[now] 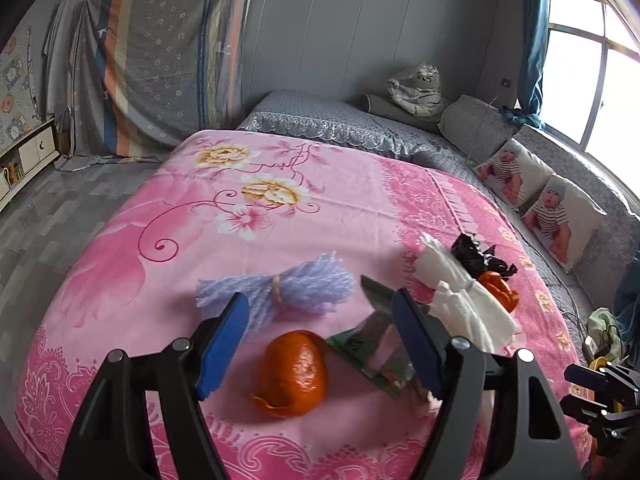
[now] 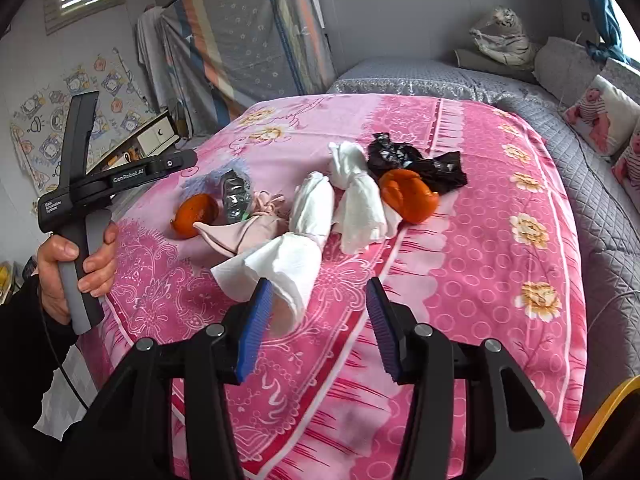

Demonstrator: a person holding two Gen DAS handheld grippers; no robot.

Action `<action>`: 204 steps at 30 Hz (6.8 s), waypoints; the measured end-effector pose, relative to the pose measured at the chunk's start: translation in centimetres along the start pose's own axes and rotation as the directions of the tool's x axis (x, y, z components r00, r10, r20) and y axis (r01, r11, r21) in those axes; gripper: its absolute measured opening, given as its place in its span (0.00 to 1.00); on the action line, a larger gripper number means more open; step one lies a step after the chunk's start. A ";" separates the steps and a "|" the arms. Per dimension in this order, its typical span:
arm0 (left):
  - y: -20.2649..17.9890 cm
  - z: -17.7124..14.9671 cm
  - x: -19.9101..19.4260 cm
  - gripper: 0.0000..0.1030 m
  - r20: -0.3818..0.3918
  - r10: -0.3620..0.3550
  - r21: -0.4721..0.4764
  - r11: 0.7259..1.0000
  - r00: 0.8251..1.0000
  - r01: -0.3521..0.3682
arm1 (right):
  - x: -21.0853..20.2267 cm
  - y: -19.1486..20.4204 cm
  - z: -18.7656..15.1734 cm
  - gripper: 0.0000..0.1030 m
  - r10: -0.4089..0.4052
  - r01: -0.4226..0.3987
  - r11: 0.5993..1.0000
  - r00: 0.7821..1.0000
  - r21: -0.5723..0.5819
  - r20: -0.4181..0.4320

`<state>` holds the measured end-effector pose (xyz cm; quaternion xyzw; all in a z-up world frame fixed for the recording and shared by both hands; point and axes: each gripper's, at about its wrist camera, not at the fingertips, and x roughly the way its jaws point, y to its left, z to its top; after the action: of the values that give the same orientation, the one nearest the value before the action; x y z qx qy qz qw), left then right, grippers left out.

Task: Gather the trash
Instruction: 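Grasp the purple foam net with the left tool while the right tool grasps white tissue, then carry the foam net and white tissue over to the yellow bin with both tools, then open both tools to drop the foam net and tissue into the bin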

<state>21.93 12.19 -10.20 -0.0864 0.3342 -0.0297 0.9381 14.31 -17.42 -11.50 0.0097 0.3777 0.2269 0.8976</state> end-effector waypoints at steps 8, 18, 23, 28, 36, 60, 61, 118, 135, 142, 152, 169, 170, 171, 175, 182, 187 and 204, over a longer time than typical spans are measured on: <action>3.0 0.8 2.5 0.69 -0.022 -0.030 0.008 0.999 0.999 0.031 | 2.7 1.7 0.9 0.46 0.026 -0.027 0.999 0.998 -0.025 -0.058; 3.2 2.4 6.7 0.69 -0.126 -0.155 0.111 0.979 0.980 0.169 | 5.2 2.9 1.7 0.51 0.049 -0.054 0.998 0.992 -0.039 -0.112; 2.7 2.5 8.1 0.69 -0.181 -0.192 0.186 0.956 0.965 0.225 | 6.1 3.0 1.8 0.51 0.040 -0.045 0.998 0.991 -0.041 -0.131; 1.4 2.3 8.7 0.69 -0.208 -0.206 0.281 0.924 0.956 0.261 | 6.9 2.5 1.9 0.51 0.034 -0.038 0.999 0.989 -0.026 -0.143; 0.7 2.0 10.8 0.61 -0.255 -0.182 0.298 0.919 0.950 0.256 | 7.8 2.1 1.7 0.49 0.045 -0.048 0.999 0.986 -0.012 -0.161; 1.3 3.7 7.6 0.22 -0.169 -0.093 0.259 0.956 0.981 0.136 | 4.3 1.7 1.4 0.18 0.018 -0.017 1.000 0.996 0.005 -0.084; 1.3 3.7 7.3 0.22 -0.165 -0.092 0.259 0.957 0.982 0.133 | 4.0 1.7 1.4 0.18 0.016 -0.015 1.000 0.997 0.007 -0.079; -23.7 0.9 4.1 0.22 -0.267 -0.321 0.438 0.800 0.909 0.411 | -9.5 -14.0 -6.1 0.18 -0.250 0.219 0.923 0.966 0.315 0.060; -35.5 -5.1 3.5 0.22 -0.404 -0.433 0.479 0.650 0.806 0.589 | -14.5 -20.9 -12.2 0.18 -0.406 0.351 0.806 0.914 0.477 0.013; -40.7 -8.4 3.0 0.22 -0.472 -0.471 0.478 0.573 0.745 0.666 | -16.8 -24.0 -15.9 0.18 -0.468 0.415 0.731 0.882 0.542 -0.044; -46.3 -12.6 2.3 0.22 -0.548 -0.485 0.477 0.488 0.682 0.731 | -18.8 -26.5 -19.5 0.18 -0.517 0.462 0.651 0.851 0.603 -0.094; -50.8 -17.4 2.6 0.22 -0.626 -0.483 0.414 0.459 0.612 0.786 | -19.8 -27.9 -22.5 0.19 -0.552 0.519 0.582 0.818 0.626 -0.164; -51.0 -17.6 2.4 0.22 -0.623 -0.484 0.421 0.455 0.615 0.785 | -19.9 -27.9 -22.7 0.19 -0.550 0.517 0.581 0.818 0.629 -0.165; -51.2 -17.7 2.3 0.22 -0.621 -0.485 0.422 0.455 0.616 0.784 | -19.9 -27.9 -22.8 0.19 -0.548 0.517 0.581 0.820 0.629 -0.167; -51.6 -17.9 2.5 0.22 -0.636 -0.488 0.393 0.462 0.598 0.795 | -20.0 -27.7 -23.2 0.19 -0.545 0.517 0.581 0.821 0.629 -0.172; -51.7 -18.0 2.1 0.34 -0.623 -0.497 0.396 0.465 0.604 0.792 | -20.4 -27.8 -23.7 0.22 -0.539 0.509 0.577 0.825 0.639 -0.170; -51.6 -17.7 2.1 0.49 -0.614 -0.499 0.389 0.482 0.611 0.785 | -20.6 -27.9 -23.7 0.35 -0.544 0.513 0.566 0.821 0.646 -0.175; -48.2 -14.1 2.0 0.64 -0.543 -0.561 0.325 0.546 0.625 0.772 | -22.0 -27.1 -22.6 0.40 -0.564 0.518 0.570 0.811 0.637 -0.155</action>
<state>14.65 -37.45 -13.38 0.0607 0.4247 -0.4985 0.7533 -3.72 -54.34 -17.99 0.2135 0.3871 -0.2054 0.8731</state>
